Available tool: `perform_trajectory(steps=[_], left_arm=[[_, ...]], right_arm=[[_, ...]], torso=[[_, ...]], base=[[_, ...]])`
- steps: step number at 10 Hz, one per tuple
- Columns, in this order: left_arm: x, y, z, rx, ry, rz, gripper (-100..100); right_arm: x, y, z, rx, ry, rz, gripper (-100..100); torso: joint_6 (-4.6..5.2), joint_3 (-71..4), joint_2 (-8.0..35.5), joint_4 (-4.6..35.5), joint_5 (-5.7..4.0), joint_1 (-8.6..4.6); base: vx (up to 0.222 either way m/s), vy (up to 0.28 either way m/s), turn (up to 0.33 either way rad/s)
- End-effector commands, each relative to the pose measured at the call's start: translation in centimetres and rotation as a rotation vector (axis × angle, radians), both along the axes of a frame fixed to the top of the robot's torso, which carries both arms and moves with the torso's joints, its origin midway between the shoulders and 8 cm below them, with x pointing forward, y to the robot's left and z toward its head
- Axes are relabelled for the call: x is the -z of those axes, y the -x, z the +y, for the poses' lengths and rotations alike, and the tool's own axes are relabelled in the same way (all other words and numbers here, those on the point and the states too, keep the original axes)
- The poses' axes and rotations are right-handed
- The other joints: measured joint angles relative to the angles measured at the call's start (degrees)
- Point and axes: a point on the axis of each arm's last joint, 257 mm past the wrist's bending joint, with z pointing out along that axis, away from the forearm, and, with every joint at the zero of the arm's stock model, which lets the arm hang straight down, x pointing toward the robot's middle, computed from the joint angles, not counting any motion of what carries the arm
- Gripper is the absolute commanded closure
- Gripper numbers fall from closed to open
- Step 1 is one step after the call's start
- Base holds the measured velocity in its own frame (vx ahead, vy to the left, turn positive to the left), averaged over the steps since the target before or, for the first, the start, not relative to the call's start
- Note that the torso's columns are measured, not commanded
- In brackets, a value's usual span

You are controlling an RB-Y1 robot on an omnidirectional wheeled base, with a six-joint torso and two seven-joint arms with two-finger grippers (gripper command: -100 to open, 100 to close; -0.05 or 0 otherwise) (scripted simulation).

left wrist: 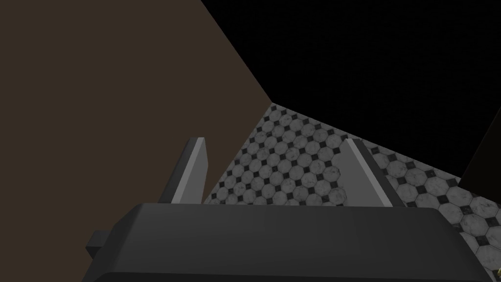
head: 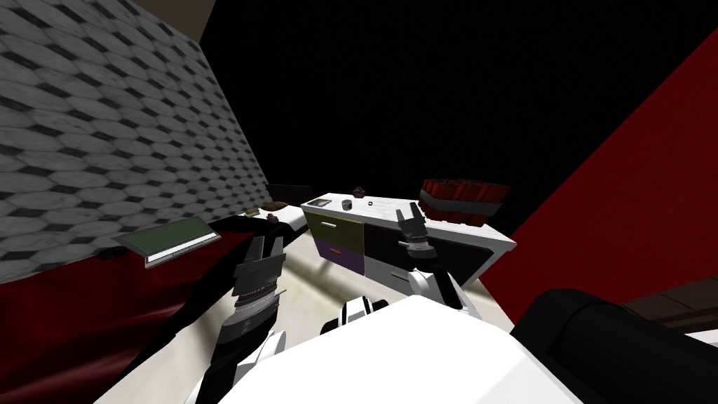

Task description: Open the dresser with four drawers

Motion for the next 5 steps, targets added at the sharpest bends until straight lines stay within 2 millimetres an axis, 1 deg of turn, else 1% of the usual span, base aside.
perform_trajectory(steps=[1, 3, 4, 5], left_arm=[[0.0, 0.0, 0.0, 0.000, 0.000, 0.000, 0], [0.0, 0.0, 0.0, 0.000, 0.000, 0.000, 0], [0.0, 0.0, 0.0, 0.000, 0.000, 0.000, 0], [0.0, 0.0, 0.0, 0.000, 0.000, 0.000, 0]], right_arm=[[1.7, -1.4, 0.5, 0.048, 0.136, 0.068, -100], [3.4, -2.6, 0.3, 0.106, 0.244, 0.130, -100], [3.4, -2.6, 0.4, 0.109, 0.255, 0.131, -100], [4.5, -3.3, 0.2, 0.147, 0.319, 0.166, -100]], torso=[[0.00, -1.1, 0.5, 0.6, 0.04, 0.12], [0.00, -1.4, 0.7, 0.8, 0.00, -0.02], [0.00, -1.4, 0.7, 0.8, 0.00, 0.00], [0.02, -1.4, 0.8, 0.8, -0.04, -0.20]], base=[[0.038, 0.094, 0.030], [0.042, 0.128, 0.037], [0.037, 0.102, 0.014], [0.033, 0.083, 0.030]])
